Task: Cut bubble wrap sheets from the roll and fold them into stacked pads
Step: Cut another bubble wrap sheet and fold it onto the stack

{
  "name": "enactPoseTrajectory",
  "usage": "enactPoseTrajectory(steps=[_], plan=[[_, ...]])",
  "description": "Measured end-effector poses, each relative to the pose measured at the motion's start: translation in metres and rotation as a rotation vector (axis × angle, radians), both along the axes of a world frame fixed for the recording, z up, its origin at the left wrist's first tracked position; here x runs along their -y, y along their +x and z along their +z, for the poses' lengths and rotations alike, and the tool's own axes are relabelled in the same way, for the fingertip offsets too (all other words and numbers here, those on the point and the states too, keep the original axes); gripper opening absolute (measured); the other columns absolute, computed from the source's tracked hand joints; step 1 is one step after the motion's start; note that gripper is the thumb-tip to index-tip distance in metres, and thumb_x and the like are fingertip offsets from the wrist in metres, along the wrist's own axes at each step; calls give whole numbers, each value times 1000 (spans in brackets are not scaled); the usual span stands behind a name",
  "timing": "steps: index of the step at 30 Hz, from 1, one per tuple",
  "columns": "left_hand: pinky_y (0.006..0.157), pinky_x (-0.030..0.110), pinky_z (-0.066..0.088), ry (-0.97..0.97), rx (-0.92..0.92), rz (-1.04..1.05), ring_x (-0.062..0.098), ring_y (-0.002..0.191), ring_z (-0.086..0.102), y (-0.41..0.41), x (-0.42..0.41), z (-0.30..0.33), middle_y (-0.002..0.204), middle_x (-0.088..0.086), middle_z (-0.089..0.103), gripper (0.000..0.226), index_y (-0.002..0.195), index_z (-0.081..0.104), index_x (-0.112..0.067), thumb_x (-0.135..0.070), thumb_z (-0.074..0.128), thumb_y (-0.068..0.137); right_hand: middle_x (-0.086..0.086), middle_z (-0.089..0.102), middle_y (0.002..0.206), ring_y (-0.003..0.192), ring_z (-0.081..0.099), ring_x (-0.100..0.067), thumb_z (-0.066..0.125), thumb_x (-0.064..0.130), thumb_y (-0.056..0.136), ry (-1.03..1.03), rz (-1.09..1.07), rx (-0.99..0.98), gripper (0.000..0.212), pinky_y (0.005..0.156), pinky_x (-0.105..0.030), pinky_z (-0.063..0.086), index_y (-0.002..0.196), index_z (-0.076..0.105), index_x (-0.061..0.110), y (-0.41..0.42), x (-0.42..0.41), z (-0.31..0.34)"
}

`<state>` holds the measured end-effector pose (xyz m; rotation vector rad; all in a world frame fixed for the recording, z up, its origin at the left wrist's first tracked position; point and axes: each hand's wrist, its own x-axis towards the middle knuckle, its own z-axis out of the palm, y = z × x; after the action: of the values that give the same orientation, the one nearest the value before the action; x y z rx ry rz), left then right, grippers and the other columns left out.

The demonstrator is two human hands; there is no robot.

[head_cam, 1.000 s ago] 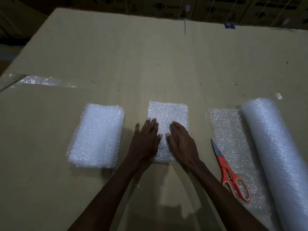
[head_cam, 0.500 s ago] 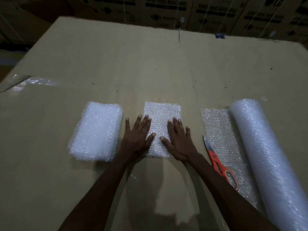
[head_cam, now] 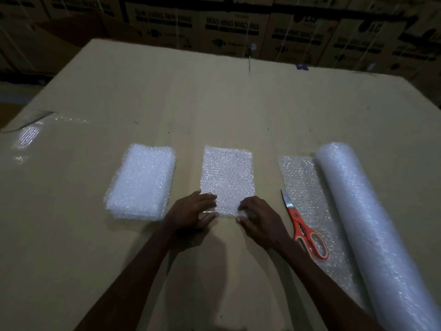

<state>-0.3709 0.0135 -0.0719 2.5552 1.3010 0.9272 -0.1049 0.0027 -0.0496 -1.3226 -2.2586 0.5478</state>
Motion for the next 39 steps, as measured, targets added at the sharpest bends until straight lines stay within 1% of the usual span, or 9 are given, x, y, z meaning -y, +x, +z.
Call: enactPoseTrajectory(steps=[6,10,12,14,17,23,28,34,39], plan=[[87,33,58,-161,-35,64,16,113,65,-1,11,10,126,-2,69,47,118,72,-19,-52,58,89,7,62,105,98,59,-17,45,40,101,43,-70,53,27,72,-42,52,102,64,21,-9,2,6],[74,31,58,-133,4,69,20,92,71,1,13,19,109,0,75,29,116,71,-18,-31,61,92,7,72,93,88,65,-17,41,48,97,-65,-105,-3,39,76,-43,53,98,69,21,-7,0,24],[77,26,56,-163,118,91,14,89,71,0,11,25,107,-2,76,25,112,74,-16,-28,64,93,13,73,91,86,68,-8,57,47,94,-208,-92,-98,24,79,-37,54,97,70,27,1,-8,30],[78,16,53,-263,277,153,3,86,68,-2,6,33,105,-7,75,21,109,75,-16,-24,72,91,13,73,93,85,66,0,78,26,89,-338,-88,-263,12,80,-25,54,97,71,30,8,-19,35],[73,12,50,-439,485,258,-1,80,66,-2,-9,45,94,-9,73,18,102,75,-20,-18,79,85,-4,74,92,77,66,-2,77,-1,86,-418,-187,-471,20,75,-16,54,103,73,8,14,-37,46],[69,30,57,-588,735,342,9,69,68,2,-52,55,84,3,72,16,97,73,-15,-7,77,84,-7,72,78,61,64,-7,74,-4,88,-519,-387,-677,14,61,-20,55,101,70,-4,6,-77,43],[68,24,56,-565,669,453,3,65,66,11,-88,50,76,-7,69,21,97,72,-18,-10,81,80,-12,63,71,56,53,-18,75,2,89,-475,-521,-743,8,48,-28,46,83,71,5,-3,-106,35],[74,24,51,-571,568,570,10,77,63,15,-110,43,93,-2,68,44,121,68,-14,-13,82,79,1,72,72,61,64,-13,86,19,81,-374,-643,-523,13,62,-34,54,85,74,19,-10,-139,17],[90,28,44,-541,403,558,22,111,59,10,-115,30,127,5,61,57,139,54,-16,-20,74,86,8,70,74,72,68,-16,86,25,80,-338,-648,-362,17,73,-37,55,88,71,25,-17,-147,9]])
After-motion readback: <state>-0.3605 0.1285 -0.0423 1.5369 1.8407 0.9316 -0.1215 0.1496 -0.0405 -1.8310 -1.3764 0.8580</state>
